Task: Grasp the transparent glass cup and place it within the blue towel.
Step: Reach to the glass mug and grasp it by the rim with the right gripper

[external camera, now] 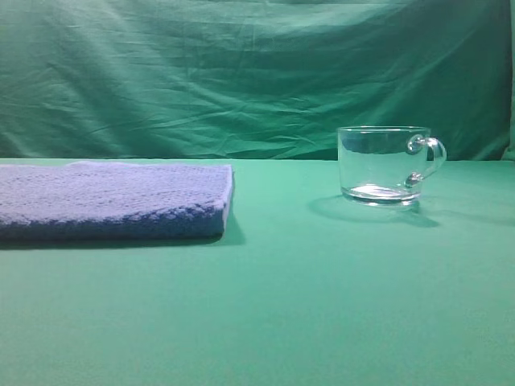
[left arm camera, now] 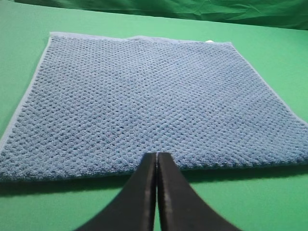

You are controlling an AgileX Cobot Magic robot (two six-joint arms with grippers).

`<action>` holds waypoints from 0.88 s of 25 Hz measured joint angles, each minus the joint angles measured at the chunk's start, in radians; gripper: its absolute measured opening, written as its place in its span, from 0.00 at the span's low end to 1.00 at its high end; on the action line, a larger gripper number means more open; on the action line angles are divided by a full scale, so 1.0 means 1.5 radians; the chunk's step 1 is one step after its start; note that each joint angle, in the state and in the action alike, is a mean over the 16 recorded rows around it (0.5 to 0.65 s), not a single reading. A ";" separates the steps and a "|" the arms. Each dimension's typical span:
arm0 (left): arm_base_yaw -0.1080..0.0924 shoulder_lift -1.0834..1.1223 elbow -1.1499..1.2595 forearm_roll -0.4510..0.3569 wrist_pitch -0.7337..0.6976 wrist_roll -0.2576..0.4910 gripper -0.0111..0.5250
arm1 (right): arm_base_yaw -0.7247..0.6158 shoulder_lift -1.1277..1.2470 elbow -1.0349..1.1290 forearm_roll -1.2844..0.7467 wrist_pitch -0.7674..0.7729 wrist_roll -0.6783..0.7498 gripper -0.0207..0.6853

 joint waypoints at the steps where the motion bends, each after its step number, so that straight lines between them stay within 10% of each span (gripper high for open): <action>1: 0.000 0.000 0.000 0.000 0.000 0.000 0.02 | 0.001 0.020 -0.018 0.001 0.000 -0.008 0.03; 22: 0.000 0.000 0.000 0.000 0.000 0.000 0.02 | 0.210 0.640 -0.362 -0.028 0.256 -0.113 0.08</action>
